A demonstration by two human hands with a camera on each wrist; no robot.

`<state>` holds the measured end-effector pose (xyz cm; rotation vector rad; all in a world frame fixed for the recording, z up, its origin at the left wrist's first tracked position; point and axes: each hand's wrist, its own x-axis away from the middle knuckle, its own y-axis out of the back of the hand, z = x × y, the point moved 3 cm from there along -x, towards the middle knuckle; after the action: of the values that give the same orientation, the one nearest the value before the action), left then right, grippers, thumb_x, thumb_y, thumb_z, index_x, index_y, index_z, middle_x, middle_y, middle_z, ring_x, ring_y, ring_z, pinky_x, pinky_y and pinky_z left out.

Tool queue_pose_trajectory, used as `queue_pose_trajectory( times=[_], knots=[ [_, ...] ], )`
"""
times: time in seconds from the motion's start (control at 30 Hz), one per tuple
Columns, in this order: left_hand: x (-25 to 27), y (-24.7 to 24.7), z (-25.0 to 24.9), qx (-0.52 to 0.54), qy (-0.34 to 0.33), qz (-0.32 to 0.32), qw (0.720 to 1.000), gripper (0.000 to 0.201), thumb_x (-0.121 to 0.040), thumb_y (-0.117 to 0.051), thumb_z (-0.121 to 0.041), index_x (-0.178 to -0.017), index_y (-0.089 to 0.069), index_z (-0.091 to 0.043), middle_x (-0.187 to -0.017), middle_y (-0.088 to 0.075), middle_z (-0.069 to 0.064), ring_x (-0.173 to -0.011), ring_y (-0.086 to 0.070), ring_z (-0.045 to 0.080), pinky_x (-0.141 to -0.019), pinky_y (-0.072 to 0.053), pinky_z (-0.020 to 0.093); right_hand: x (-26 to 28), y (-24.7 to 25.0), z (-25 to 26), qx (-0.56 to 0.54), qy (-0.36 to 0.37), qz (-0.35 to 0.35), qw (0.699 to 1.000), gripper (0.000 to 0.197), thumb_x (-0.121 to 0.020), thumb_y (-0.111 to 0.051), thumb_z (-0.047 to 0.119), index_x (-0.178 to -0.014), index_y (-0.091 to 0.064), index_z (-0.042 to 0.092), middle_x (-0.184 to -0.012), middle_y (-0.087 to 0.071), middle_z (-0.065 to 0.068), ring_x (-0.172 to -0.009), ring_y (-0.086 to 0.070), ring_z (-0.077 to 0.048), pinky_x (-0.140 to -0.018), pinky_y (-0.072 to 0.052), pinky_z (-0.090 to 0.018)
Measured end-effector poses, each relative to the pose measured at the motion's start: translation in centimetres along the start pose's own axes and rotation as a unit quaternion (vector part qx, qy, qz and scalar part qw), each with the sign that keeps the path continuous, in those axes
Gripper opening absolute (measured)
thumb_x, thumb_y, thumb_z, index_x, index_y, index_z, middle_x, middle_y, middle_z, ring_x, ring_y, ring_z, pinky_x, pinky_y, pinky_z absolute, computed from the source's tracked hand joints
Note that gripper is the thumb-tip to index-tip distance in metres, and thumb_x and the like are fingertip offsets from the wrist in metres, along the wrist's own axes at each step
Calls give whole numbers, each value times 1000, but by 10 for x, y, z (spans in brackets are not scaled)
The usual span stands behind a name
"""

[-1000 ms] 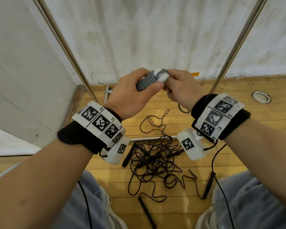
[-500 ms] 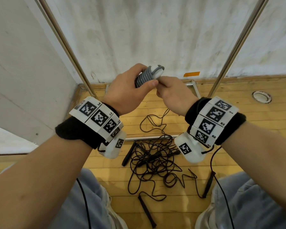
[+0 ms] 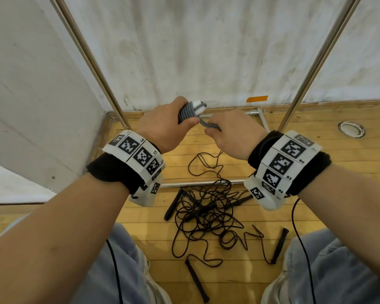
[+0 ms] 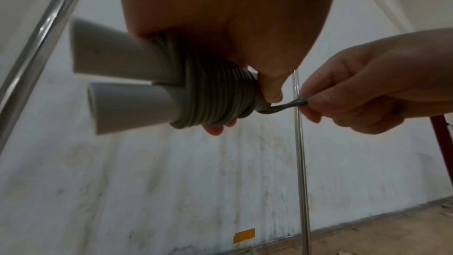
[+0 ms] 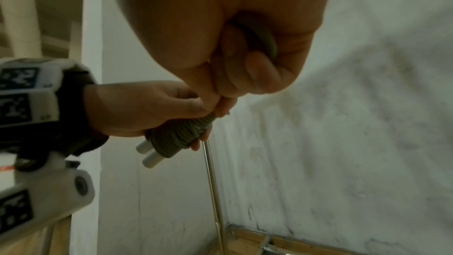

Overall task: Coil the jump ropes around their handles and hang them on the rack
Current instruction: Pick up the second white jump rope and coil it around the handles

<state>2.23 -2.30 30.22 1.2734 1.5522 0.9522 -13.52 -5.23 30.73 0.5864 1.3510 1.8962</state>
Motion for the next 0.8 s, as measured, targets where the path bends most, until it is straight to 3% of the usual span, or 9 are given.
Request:
queue_pose_trajectory(
  times=[0.1, 0.27, 0.43, 0.5, 0.6, 0.67, 0.73, 0.8],
  knots=[
    [-1, -3, -1, -27, -4, 39, 999, 36, -92, -48, -55, -118, -46, -30, -82, -53, -10, -72, -54, 17, -53, -36, 29, 1, 3, 0, 40, 20, 6, 999, 28, -97, -43, 33, -72, -44, 21, -64, -43, 8, -57, -39, -4, -49, -24, -23],
    [2, -10, -11, -11, -35, 123, 992, 16, -91, -55, -47, -97, -45, -36, -77, -52, -14, -69, -51, 6, -58, -37, 28, 3, 14, -2, 70, 53, -18, 996, 24, -92, -49, 41, -81, -59, 22, -63, -41, 8, -56, -34, -4, -49, -20, -22],
    [11, -12, -22, 41, -89, 170, 981, 21, -90, -56, -44, -106, -56, -30, -90, -62, -9, -83, -58, 12, -76, -50, 38, 5, 17, 0, 27, 84, -26, 996, 31, -89, -55, 42, -76, -66, 17, -63, -57, 1, -57, -47, -9, -49, -27, -22],
    [12, -7, -25, 89, -102, 156, 978, 24, -86, -59, -49, -103, -57, -31, -86, -61, -12, -79, -58, 8, -74, -50, 36, 5, 24, -1, -25, 66, -53, 996, 31, -86, -59, 46, -73, -66, 18, -60, -56, 4, -56, -48, -9, -49, -30, -22],
    [11, 3, -28, 124, -87, 94, 984, 35, -78, -58, -63, -93, -60, -32, -75, -61, -9, -68, -58, 6, -59, -45, 28, 1, 37, -2, -112, 23, -108, 988, 29, -76, -68, 48, -63, -60, 24, -54, -48, 12, -51, -44, -4, -48, -27, -15],
    [10, 6, -27, 140, -64, 67, 986, 31, -80, -59, -62, -88, -59, -32, -68, -60, -8, -60, -56, 4, -53, -41, 27, -1, 42, -2, -161, 6, -126, 979, 27, -73, -72, 45, -59, -58, 26, -52, -47, 12, -48, -45, 1, -45, -29, -10],
    [12, 5, -29, 147, -67, 74, 984, 25, -83, -58, -58, -86, -59, -33, -66, -59, -9, -59, -55, 3, -54, -41, 27, -1, 42, -2, -203, 1, -123, 971, 24, -72, -75, 41, -63, -56, 29, -53, -50, 12, -48, -47, 4, -47, -33, -8],
    [16, 3, -33, 144, -76, 92, 982, 24, -85, -58, -55, -95, -62, -33, -69, -61, -9, -63, -56, 2, -59, -44, 30, -2, 39, 0, -227, 7, -110, 968, 27, -72, -77, 35, -68, -51, 30, -60, -54, 12, -51, -49, 8, -51, -36, -6]
  ],
)
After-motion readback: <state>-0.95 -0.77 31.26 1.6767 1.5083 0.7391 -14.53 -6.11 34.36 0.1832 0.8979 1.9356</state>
